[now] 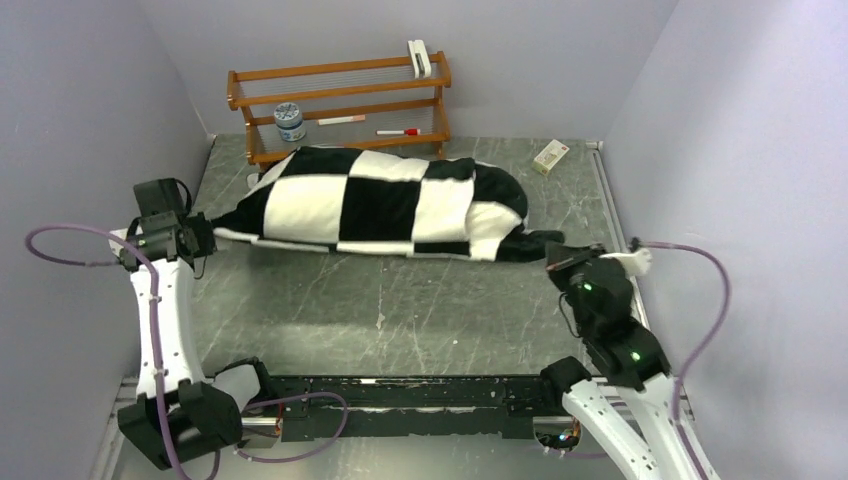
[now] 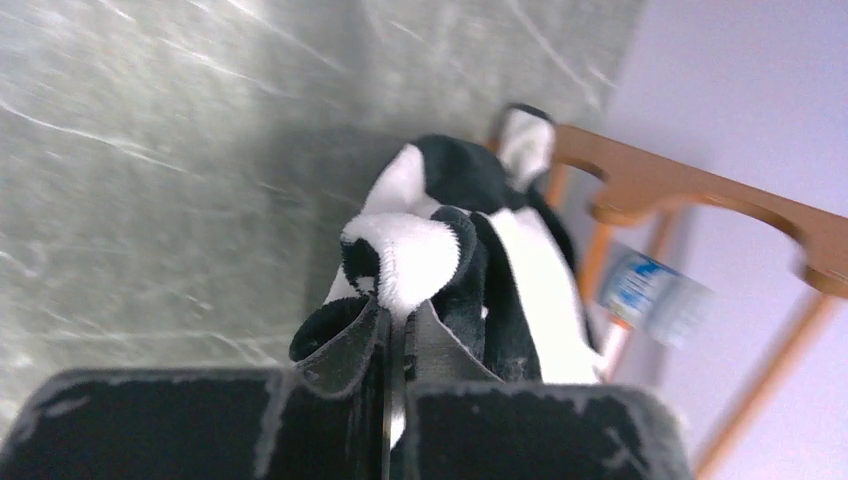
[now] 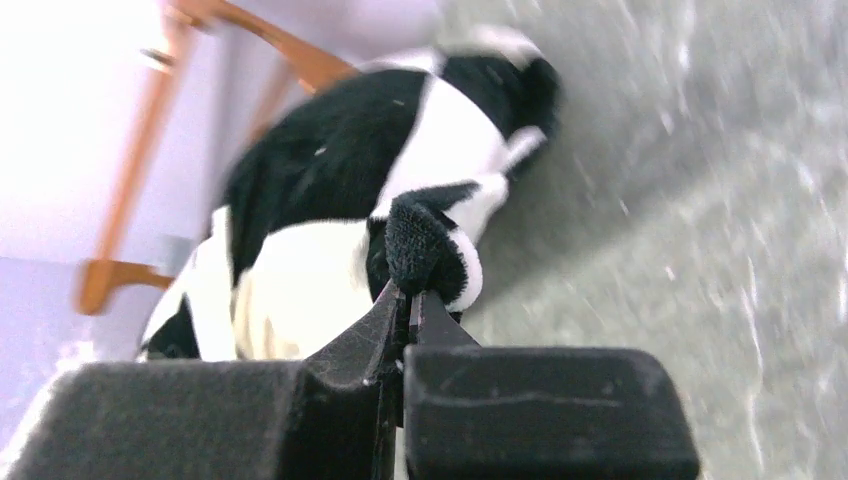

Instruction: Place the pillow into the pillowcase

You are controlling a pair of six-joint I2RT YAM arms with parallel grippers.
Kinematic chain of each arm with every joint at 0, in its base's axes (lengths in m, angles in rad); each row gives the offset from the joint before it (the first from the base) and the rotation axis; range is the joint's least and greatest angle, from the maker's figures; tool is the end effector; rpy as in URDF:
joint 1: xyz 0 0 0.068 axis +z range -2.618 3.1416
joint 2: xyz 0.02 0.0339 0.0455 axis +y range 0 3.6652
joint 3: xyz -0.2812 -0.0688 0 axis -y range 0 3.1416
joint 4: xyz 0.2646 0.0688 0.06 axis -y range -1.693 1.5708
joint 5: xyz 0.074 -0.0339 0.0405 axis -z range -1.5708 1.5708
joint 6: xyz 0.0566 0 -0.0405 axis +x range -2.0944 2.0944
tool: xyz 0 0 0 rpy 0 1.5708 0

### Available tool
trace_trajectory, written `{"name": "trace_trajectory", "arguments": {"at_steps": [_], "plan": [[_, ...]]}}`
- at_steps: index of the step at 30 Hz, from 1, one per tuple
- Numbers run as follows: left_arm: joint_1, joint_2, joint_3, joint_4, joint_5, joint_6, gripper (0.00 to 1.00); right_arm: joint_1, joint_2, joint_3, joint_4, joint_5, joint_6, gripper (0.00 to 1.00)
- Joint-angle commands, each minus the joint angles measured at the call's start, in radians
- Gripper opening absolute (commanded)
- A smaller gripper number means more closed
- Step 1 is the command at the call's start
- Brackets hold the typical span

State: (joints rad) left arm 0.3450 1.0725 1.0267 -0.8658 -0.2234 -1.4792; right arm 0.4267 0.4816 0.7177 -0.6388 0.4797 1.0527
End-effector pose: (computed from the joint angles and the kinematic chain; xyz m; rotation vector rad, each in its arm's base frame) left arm 0.2139 0.0902 0.3062 -2.0045 1.4321 -0.2195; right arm 0.1276 0.0293 0.3153 0.8935 1.7448 0.5126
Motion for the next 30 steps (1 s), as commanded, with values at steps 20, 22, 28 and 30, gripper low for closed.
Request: {"name": "trace_trajectory", "arguments": {"at_steps": [20, 22, 28, 30], "plan": [[-0.077, 0.163, 0.298, 0.251, 0.023, 0.166, 0.05, -0.005, 0.411, 0.288, 0.615, 0.193, -0.630, 0.00], [-0.140, 0.235, 0.215, 0.379, -0.022, 0.209, 0.05, -0.017, 0.492, 0.194, 0.739, 0.191, -0.628, 0.00], [-0.197, 0.564, 0.304, 0.593, 0.032, 0.356, 0.05, -0.116, 0.863, 0.260, 0.782, 0.092, -0.574, 0.00], [-0.207, 0.644, 0.366, 0.611, 0.059, 0.393, 0.05, -0.134, 0.923, 0.303, 0.772, 0.093, -0.574, 0.00]]}}
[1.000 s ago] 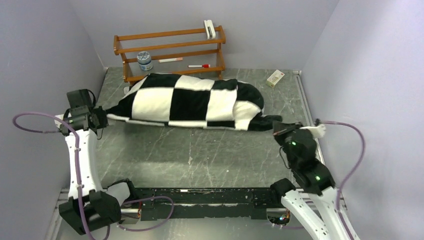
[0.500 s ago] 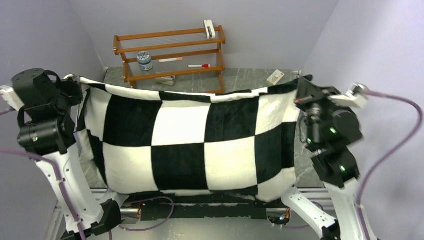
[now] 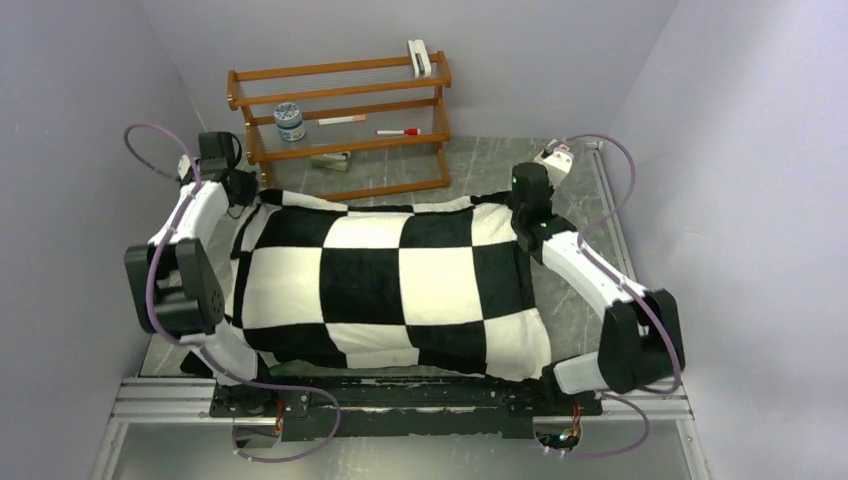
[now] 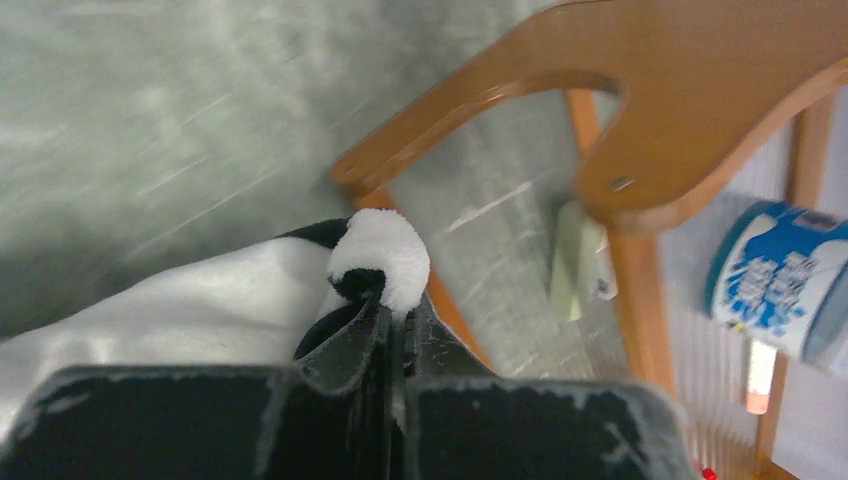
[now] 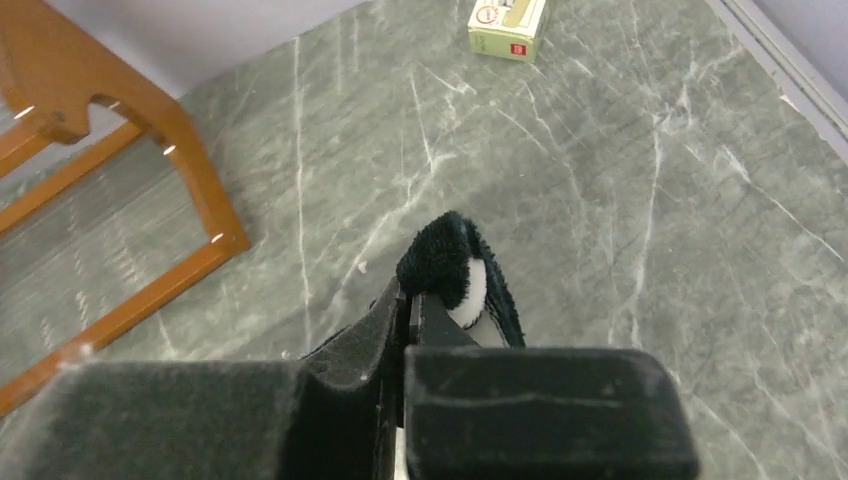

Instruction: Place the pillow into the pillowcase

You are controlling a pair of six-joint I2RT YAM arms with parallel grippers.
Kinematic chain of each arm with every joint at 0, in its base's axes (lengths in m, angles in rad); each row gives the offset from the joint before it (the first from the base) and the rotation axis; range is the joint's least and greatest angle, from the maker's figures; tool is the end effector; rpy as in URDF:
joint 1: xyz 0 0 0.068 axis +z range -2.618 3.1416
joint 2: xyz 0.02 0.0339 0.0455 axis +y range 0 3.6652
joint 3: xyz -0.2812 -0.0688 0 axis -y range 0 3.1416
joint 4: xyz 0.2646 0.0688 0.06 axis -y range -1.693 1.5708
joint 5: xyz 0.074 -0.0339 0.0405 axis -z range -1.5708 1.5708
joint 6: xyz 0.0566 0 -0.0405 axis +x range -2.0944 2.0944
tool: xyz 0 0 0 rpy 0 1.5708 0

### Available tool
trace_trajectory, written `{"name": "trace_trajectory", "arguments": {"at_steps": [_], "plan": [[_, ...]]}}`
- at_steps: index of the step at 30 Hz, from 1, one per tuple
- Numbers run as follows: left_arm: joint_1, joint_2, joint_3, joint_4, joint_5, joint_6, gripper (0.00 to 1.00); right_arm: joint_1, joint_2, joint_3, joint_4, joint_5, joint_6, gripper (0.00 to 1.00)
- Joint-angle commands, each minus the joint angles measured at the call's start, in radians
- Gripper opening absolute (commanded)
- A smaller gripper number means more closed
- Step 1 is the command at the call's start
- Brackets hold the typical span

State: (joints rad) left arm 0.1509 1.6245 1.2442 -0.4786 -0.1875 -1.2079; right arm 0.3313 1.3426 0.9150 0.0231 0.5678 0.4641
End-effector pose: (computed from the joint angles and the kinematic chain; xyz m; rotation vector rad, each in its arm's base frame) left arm 0.3817 0.0687 0.2537 -1.5893 1.8328 -0.2576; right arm 0.3257 0.0798 0.2844 0.4844 1.8466 -0.0253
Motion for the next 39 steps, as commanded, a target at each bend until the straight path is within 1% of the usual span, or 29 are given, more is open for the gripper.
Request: {"name": "trace_trajectory", "arguments": {"at_steps": [1, 3, 5, 9, 11, 12, 13, 14, 15, 16, 17, 18, 19, 21, 22, 23, 24, 25, 27, 29, 31, 33, 35, 36, 37, 38, 39], "plan": [[-0.018, 0.116, 0.156, 0.249, 0.032, 0.131, 0.05, -0.047, 0.082, 0.124, 0.098, 0.006, 0.021, 0.00], [-0.030, 0.132, 0.146, 0.307, 0.038, 0.138, 0.05, -0.061, 0.106, 0.148, 0.087, 0.010, 0.028, 0.00], [-0.045, 0.137, 0.143, 0.345, 0.013, 0.144, 0.05, -0.073, 0.116, 0.148, 0.111, 0.005, 0.029, 0.00], [-0.062, 0.168, 0.212, 0.262, -0.075, 0.148, 0.05, -0.094, 0.156, 0.197, 0.105, -0.012, 0.027, 0.00], [-0.062, 0.195, 0.246, 0.235, -0.074, 0.170, 0.05, -0.096, 0.187, 0.214, 0.110, -0.020, 0.021, 0.00], [-0.061, 0.204, 0.258, 0.213, -0.063, 0.169, 0.07, -0.099, 0.196, 0.223, 0.107, -0.035, 0.021, 0.00], [-0.059, 0.209, 0.270, 0.190, -0.052, 0.169, 0.19, -0.102, 0.211, 0.236, 0.098, -0.064, 0.018, 0.03], [-0.056, 0.203, 0.274, 0.176, -0.038, 0.177, 0.32, -0.104, 0.222, 0.257, 0.074, -0.097, 0.021, 0.12], [-0.058, 0.192, 0.285, 0.155, -0.043, 0.184, 0.46, -0.107, 0.231, 0.290, 0.037, -0.148, 0.025, 0.25], [-0.059, 0.178, 0.306, 0.117, -0.058, 0.190, 0.61, -0.107, 0.239, 0.328, -0.025, -0.190, 0.031, 0.35], [-0.062, 0.163, 0.340, 0.059, -0.079, 0.199, 0.71, -0.106, 0.243, 0.376, -0.105, -0.222, 0.039, 0.43], [-0.069, 0.150, 0.380, -0.002, -0.119, 0.225, 0.72, -0.102, 0.243, 0.421, -0.190, -0.253, 0.052, 0.47], [-0.094, 0.132, 0.428, -0.104, -0.198, 0.250, 0.72, -0.088, 0.244, 0.456, -0.286, -0.259, 0.067, 0.51], [-0.187, 0.107, 0.504, -0.271, -0.457, 0.279, 0.76, -0.035, 0.244, 0.499, -0.459, -0.230, 0.095, 0.58], [-0.226, 0.087, 0.517, -0.335, -0.537, 0.271, 0.78, -0.006, 0.237, 0.498, -0.515, -0.222, 0.105, 0.61], [-0.248, 0.061, 0.509, -0.389, -0.575, 0.247, 0.80, 0.022, 0.221, 0.488, -0.551, -0.225, 0.119, 0.62], [-0.263, 0.024, 0.480, -0.412, -0.576, 0.231, 0.80, 0.047, 0.204, 0.477, -0.573, -0.243, 0.124, 0.63], [-0.270, -0.024, 0.430, -0.405, -0.547, 0.232, 0.81, 0.079, 0.182, 0.469, -0.586, -0.265, 0.124, 0.64], [-0.281, -0.127, 0.308, -0.368, -0.460, 0.248, 0.80, 0.150, 0.133, 0.453, -0.611, -0.299, 0.126, 0.68], [-0.290, -0.220, 0.192, -0.339, -0.366, 0.261, 0.79, 0.204, 0.081, 0.420, -0.607, -0.377, 0.137, 0.68], [-0.295, -0.289, 0.116, -0.365, -0.290, 0.252, 0.79, 0.232, 0.015, 0.346, -0.568, -0.477, 0.151, 0.67], [-0.307, -0.346, 0.031, -0.391, -0.255, 0.226, 0.80, 0.240, -0.026, 0.266, -0.513, -0.554, 0.169, 0.67], [-0.329, -0.404, -0.087, -0.361, -0.234, 0.196, 0.80, 0.241, -0.040, 0.165, -0.443, -0.592, 0.181, 0.67], [-0.346, -0.429, -0.171, -0.334, -0.250, 0.155, 0.80, 0.241, -0.037, 0.113, -0.417, -0.593, 0.180, 0.67], [-0.370, -0.459, -0.276, -0.281, -0.274, 0.115, 0.80, 0.240, -0.033, 0.047, -0.382, -0.579, 0.167, 0.67], [-0.402, -0.491, -0.414, -0.178, -0.314, 0.065, 0.81, 0.243, -0.033, -0.033, -0.335, -0.545, 0.155, 0.66], [-0.450, -0.530, -0.562, 0.060, -0.369, 0.062, 0.82, 0.238, -0.029, -0.104, -0.280, -0.526, 0.171, 0.66]]}}
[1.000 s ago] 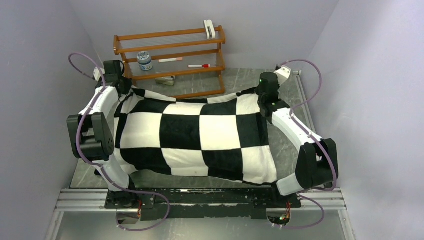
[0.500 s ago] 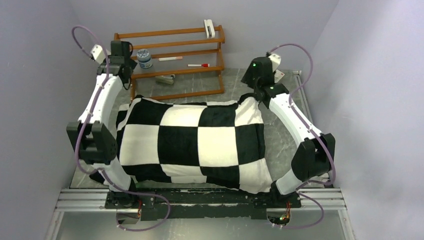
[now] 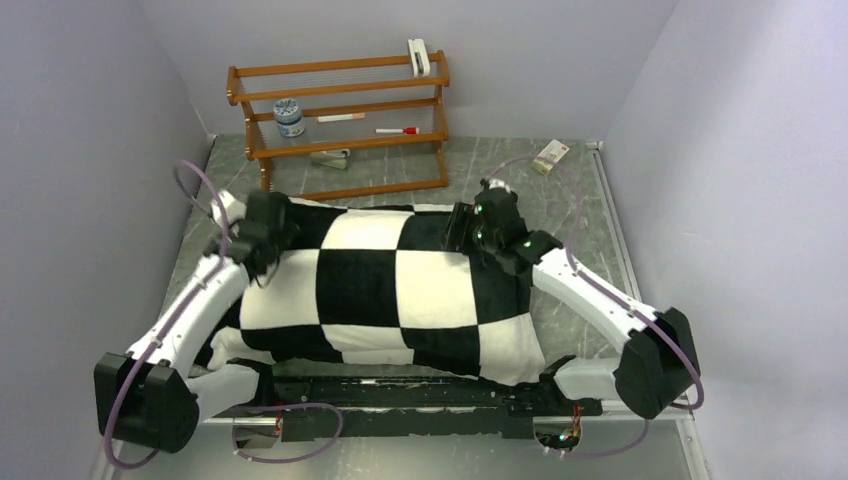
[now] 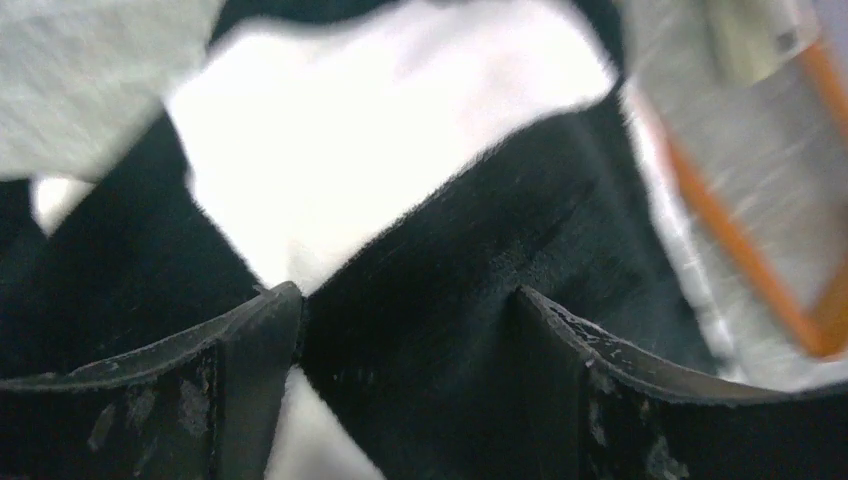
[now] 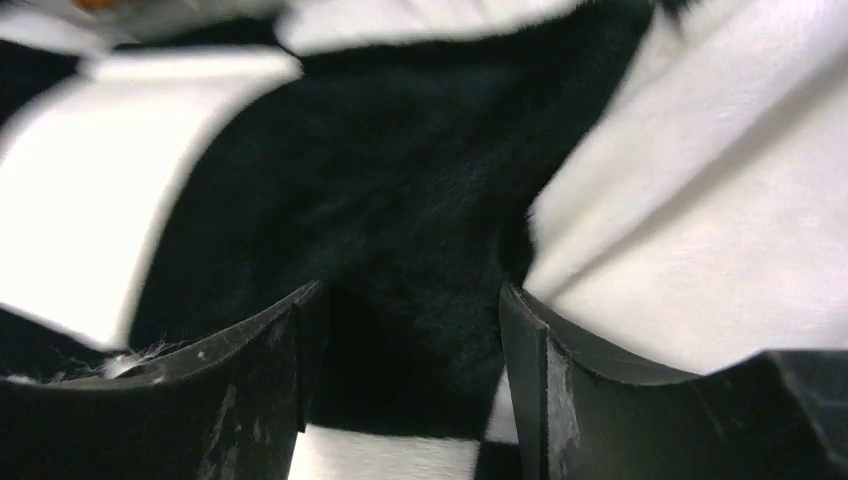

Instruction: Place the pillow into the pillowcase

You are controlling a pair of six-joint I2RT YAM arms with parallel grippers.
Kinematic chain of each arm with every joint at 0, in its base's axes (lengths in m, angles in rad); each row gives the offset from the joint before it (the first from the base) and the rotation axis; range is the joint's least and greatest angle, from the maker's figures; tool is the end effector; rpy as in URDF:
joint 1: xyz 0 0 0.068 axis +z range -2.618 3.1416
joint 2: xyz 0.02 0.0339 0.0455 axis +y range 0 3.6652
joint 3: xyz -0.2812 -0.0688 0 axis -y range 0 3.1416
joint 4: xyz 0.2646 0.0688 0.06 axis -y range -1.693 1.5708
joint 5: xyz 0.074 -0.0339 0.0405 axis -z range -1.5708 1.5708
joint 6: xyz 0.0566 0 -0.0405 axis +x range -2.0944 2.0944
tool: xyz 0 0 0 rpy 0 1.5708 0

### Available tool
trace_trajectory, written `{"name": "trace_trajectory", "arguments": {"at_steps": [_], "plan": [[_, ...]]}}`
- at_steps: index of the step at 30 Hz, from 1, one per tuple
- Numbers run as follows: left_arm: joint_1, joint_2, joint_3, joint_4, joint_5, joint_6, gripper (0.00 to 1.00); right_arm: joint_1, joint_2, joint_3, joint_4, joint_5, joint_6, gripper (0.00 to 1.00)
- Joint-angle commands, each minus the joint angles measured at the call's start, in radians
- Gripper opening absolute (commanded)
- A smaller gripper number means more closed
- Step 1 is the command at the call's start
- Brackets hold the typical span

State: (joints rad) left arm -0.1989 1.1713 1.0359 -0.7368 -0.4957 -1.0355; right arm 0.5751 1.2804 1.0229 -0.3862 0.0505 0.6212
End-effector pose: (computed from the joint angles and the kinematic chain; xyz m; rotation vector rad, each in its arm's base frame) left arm 0.2607 -0.0251 0.3015 -1.1280 2.0157 -0.0102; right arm 0.2659 0.1690 0.2952 0.0814 2.2798 0.5945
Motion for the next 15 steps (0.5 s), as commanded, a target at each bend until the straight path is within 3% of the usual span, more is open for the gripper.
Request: {"name": "trace_trajectory", "arguments": {"at_steps": [1, 2, 4, 7, 13, 15], "plan": [[-0.141, -0.110, -0.523, 0.555, -0.093, -0.085, 0.82, -0.018, 0.034, -0.268, 0.181, -0.012, 0.017, 0.65], [-0.148, -0.121, -0.635, 0.752, -0.064, -0.065, 0.81, -0.020, 0.033, -0.295, 0.222, 0.005, 0.005, 0.65], [-0.152, -0.076, -0.659, 0.882, -0.013, -0.031, 0.82, -0.021, 0.048, -0.283, 0.238, 0.034, -0.018, 0.65], [-0.166, -0.033, -0.513, 0.828, 0.027, 0.045, 0.84, -0.030, 0.072, -0.218, 0.181, 0.099, -0.051, 0.67], [-0.168, -0.181, -0.240, 0.622, 0.069, 0.228, 0.84, -0.035, -0.033, -0.149, 0.103, 0.107, -0.130, 0.72], [-0.174, -0.186, -0.139, 0.521, 0.060, 0.307, 0.86, -0.034, -0.082, -0.094, 0.060, 0.067, -0.170, 0.87]]}}
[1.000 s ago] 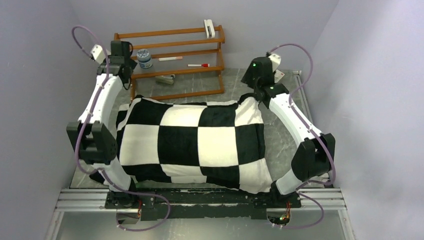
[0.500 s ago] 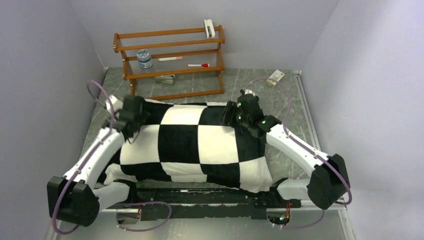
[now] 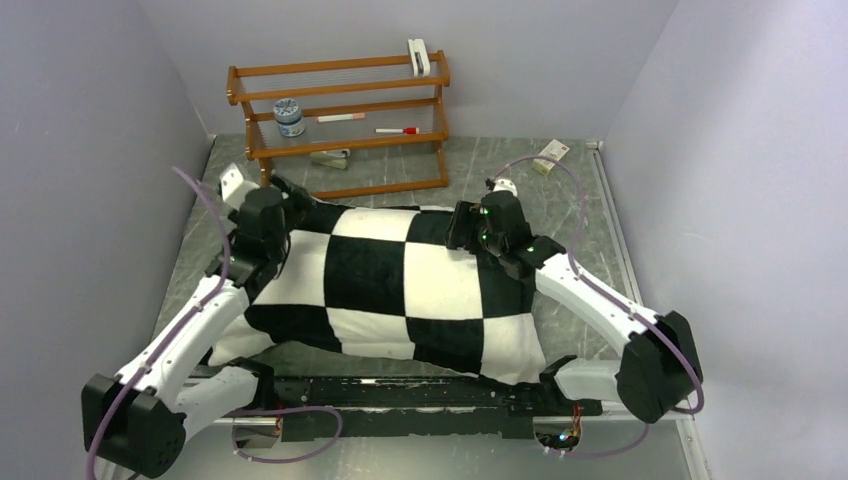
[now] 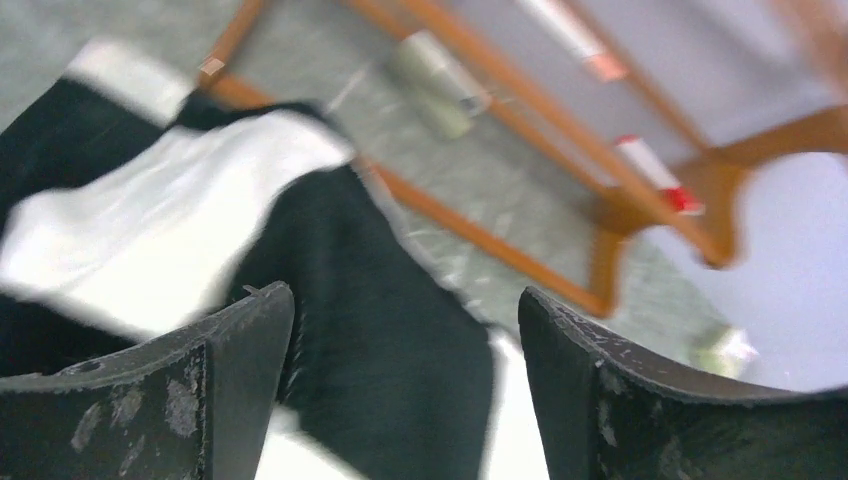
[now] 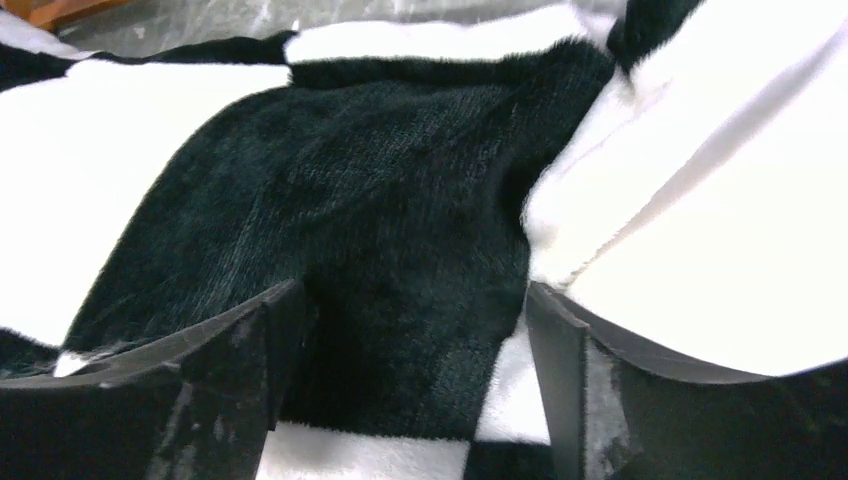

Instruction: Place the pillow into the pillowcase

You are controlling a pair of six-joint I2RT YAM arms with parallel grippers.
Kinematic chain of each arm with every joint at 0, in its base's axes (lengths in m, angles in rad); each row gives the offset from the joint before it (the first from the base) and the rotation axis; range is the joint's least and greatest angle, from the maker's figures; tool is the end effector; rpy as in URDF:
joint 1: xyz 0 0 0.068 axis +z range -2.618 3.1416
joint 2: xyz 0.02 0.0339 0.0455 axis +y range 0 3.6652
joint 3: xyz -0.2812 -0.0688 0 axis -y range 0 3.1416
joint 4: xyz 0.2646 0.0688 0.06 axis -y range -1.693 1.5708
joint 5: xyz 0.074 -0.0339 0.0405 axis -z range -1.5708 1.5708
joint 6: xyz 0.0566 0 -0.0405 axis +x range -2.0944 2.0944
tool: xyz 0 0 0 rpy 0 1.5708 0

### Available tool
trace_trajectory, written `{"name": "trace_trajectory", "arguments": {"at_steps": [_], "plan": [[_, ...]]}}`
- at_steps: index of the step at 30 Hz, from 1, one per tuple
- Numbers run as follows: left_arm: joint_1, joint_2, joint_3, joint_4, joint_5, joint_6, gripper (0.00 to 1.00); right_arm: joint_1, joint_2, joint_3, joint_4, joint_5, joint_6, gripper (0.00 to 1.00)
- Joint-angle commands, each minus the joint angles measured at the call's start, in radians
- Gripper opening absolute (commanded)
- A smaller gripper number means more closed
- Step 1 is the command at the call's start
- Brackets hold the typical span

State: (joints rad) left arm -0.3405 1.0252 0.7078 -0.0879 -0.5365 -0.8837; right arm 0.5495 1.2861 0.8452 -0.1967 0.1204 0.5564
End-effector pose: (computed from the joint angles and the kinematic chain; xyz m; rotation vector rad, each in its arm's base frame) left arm 0.2518 -0.0585 0.2799 -0.8398 1.7348 -0.2916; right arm 0.2684 0.1564 0.2472 0.0759 2.2442 0.4786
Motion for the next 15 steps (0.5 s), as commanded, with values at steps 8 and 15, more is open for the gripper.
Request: {"name": "trace_trajectory", "arguments": {"at_steps": [8, 15], "plan": [[-0.032, -0.033, 0.447, -0.378, 0.291, 0.465, 0.93, -0.009, -0.257, 0.273, -0.334, -0.033, -0.087, 1.00], [-0.033, -0.086, 0.549, -0.430, 0.650, 0.635, 0.92, -0.008, -0.405, 0.363, -0.439, 0.064, -0.037, 1.00]]}}
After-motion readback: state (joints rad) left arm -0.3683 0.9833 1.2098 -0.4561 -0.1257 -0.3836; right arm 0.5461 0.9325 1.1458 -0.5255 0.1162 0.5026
